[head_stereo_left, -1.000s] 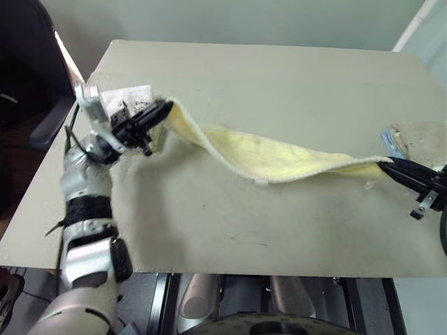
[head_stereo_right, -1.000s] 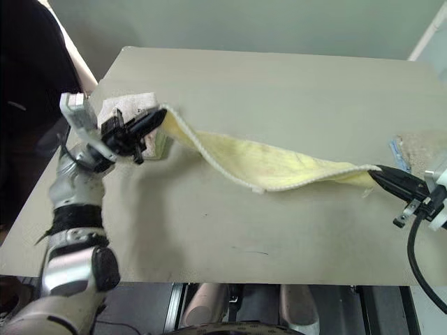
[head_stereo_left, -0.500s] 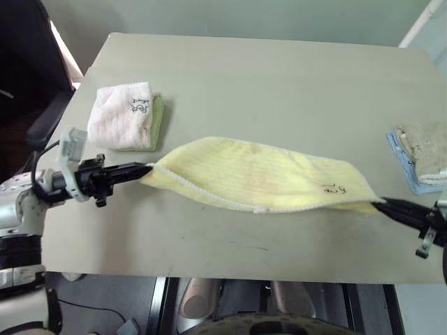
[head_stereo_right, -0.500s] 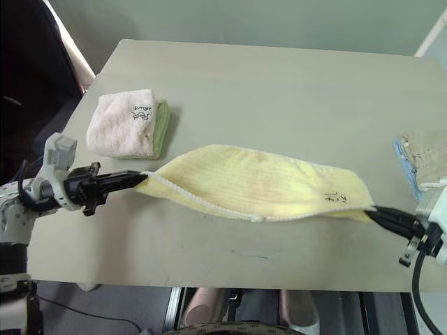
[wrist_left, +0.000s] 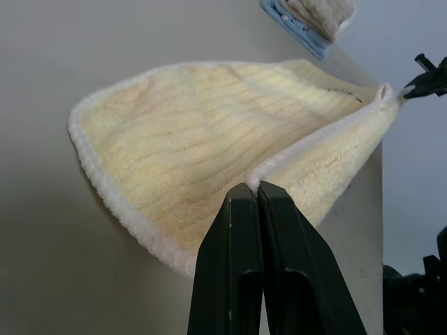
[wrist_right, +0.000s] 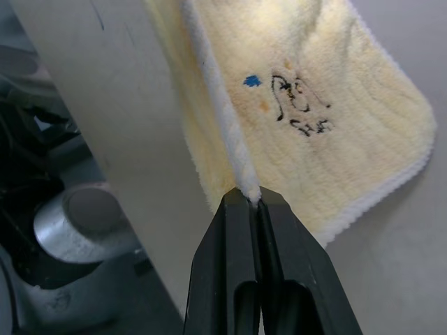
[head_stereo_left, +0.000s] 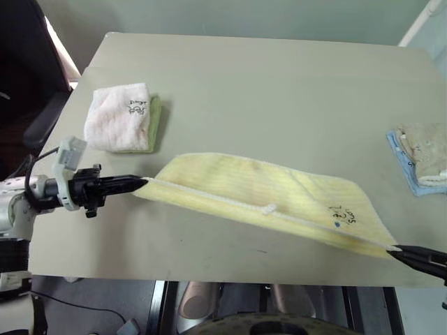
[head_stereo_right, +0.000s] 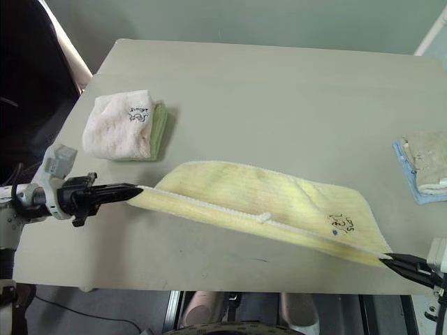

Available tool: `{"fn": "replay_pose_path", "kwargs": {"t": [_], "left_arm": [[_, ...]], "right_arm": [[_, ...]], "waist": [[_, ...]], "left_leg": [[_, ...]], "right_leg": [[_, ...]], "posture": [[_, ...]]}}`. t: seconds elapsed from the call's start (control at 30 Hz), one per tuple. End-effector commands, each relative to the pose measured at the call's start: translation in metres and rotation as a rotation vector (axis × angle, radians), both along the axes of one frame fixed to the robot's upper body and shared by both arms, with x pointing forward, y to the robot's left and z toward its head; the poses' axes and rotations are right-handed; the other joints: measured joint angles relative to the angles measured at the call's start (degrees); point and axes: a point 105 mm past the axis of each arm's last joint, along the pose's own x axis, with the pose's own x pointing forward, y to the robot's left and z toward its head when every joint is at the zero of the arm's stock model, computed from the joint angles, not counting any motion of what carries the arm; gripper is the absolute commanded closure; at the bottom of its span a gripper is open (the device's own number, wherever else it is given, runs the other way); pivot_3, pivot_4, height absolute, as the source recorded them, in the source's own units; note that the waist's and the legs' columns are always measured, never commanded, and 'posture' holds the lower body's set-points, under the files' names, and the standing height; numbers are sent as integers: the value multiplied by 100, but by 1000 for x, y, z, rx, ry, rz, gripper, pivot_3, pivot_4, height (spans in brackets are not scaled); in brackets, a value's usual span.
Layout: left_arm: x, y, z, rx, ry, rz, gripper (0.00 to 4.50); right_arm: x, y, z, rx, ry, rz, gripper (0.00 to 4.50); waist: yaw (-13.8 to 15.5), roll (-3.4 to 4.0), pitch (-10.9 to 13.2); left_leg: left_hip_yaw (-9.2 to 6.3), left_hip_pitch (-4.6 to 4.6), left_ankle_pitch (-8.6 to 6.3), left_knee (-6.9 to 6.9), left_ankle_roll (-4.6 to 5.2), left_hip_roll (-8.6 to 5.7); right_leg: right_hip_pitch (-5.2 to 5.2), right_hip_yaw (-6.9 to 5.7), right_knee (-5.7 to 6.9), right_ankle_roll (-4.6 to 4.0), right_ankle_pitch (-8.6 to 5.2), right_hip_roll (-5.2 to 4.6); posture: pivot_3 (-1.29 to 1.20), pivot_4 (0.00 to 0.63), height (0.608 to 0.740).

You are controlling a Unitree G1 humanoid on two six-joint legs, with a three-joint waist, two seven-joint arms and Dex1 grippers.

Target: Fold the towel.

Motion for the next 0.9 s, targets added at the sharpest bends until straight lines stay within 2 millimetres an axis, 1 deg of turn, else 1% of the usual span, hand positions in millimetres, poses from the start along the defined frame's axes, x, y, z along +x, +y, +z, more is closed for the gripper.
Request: {"fn": "replay_pose_path", "kwargs": {"t": [0.03,0.17,0.3,0.47,0.53,0.63,0.67,0.77,0.83,0.87,0.9], "left_arm": [[-4,3,4,23,-13,-30,4488],[5,-4,11,2,-45,-32,4488],[33,-7,20,-39,-113,13,4488],[61,-18,19,-61,-148,14,4488],[68,-23,18,-72,-154,14,4488],[78,-30,11,-97,-151,22,4488],[83,-32,7,-108,-154,37,4488],[89,-38,1,-128,-150,44,4488],[92,-39,0,-130,-155,48,4488],[96,-38,1,-135,-167,70,4488],[99,-37,2,-139,-175,87,4488]], "right_arm": [[2,-2,6,-23,-39,-16,4500],[9,1,3,-9,-60,-29,4500],[30,3,11,70,-130,-63,4500],[50,-3,7,93,-138,-94,4500],[59,-5,8,111,-143,-115,4500],[71,-7,4,116,-146,-123,4500],[76,-8,4,122,-154,-128,4500],[84,-8,3,129,-163,-131,4500],[87,-8,3,129,-169,-130,4500],[91,-11,2,132,-176,-142,4500],[94,-13,1,134,-180,-151,4500]], "waist": [[-7,-19,-11],[-7,-45,-27],[13,-54,-32],[21,-55,-33],[21,-56,-33],[17,-56,-33],[17,-56,-34],[20,-55,-33],[21,-55,-33],[21,-56,-33],[22,-58,-33]], "left_leg": [[0,1,2,-9,-3,1],[-2,5,8,-22,-12,7],[-2,9,21,-17,-7,6],[-2,13,47,-14,0,0],[-2,12,55,-13,2,0],[-2,12,95,-14,55,1],[-2,11,98,-15,59,1],[-2,10,110,-17,70,1],[-2,7,119,-17,59,2],[-2,6,137,-17,30,2],[-2,6,141,-17,23,2]], "right_leg": [[-4,0,1,-3,-1,0],[-9,-8,12,-14,-11,2],[-2,-10,22,-20,-7,0],[3,-9,41,-31,1,-6],[2,-9,44,-25,7,-7],[2,-12,44,-14,13,-7],[1,-13,44,-9,14,-6],[1,-16,45,5,9,-7],[1,-18,45,11,5,-7],[1,-18,45,12,4,-6],[1,-18,44,18,1,-6]], "posture": [[0,150,728],[0,150,728],[0,150,728],[0,150,728],[0,150,728],[0,150,728],[0,150,728],[0,150,728],[0,150,728],[0,150,728],[0,150,728]]}}
